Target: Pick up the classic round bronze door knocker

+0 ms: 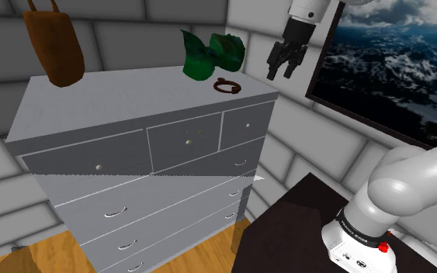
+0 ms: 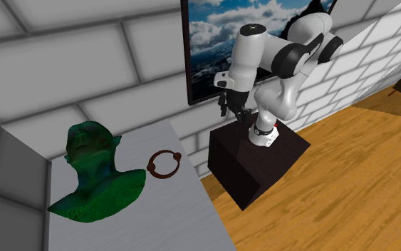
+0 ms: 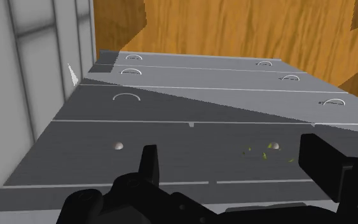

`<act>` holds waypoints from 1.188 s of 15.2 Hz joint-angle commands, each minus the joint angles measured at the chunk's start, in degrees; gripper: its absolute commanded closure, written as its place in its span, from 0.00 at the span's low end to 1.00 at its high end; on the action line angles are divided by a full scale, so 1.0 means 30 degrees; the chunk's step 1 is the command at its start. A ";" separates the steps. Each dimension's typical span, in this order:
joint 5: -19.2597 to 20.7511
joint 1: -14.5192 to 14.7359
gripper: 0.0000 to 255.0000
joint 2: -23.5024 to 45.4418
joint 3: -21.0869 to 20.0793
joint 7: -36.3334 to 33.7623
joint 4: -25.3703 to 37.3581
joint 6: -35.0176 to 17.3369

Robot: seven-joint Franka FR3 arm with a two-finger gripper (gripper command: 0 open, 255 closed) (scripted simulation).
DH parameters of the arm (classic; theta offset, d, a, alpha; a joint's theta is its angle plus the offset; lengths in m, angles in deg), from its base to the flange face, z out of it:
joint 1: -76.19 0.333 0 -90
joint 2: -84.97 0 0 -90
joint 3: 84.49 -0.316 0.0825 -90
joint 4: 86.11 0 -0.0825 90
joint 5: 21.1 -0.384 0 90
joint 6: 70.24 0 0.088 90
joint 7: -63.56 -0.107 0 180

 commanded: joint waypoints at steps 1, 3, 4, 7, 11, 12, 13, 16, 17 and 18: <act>0.0163 -0.0056 0.00 0.1512 -0.0201 -0.0142 0.0735 -0.0649; 0.0381 -0.0143 0.00 0.3017 -0.0334 -0.0231 0.1637 -0.1114; 0.0501 -0.0180 0.00 0.3775 -0.0396 -0.0285 0.2125 -0.1313; 0.0902 -0.0278 0.00 0.6065 -0.0565 -0.0478 0.3741 -0.1772; 0.1520 -0.0355 0.00 0.9176 -0.0746 -0.0786 0.6279 -0.2048; 0.1687 -0.0359 0.00 0.9968 -0.0778 -0.0867 0.6988 -0.2054; 0.1858 -0.0358 0.00 1.0768 -0.0806 -0.0948 0.7730 -0.2033; 0.2382 -0.0307 0.00 1.3226 -0.0849 -0.1179 1.0182 -0.1801; 0.2557 -0.0273 0.00 1.4073 -0.0848 -0.1248 1.1085 -0.1664; 0.2731 -0.0234 0.00 1.4936 -0.0843 -0.1312 1.2038 -0.1493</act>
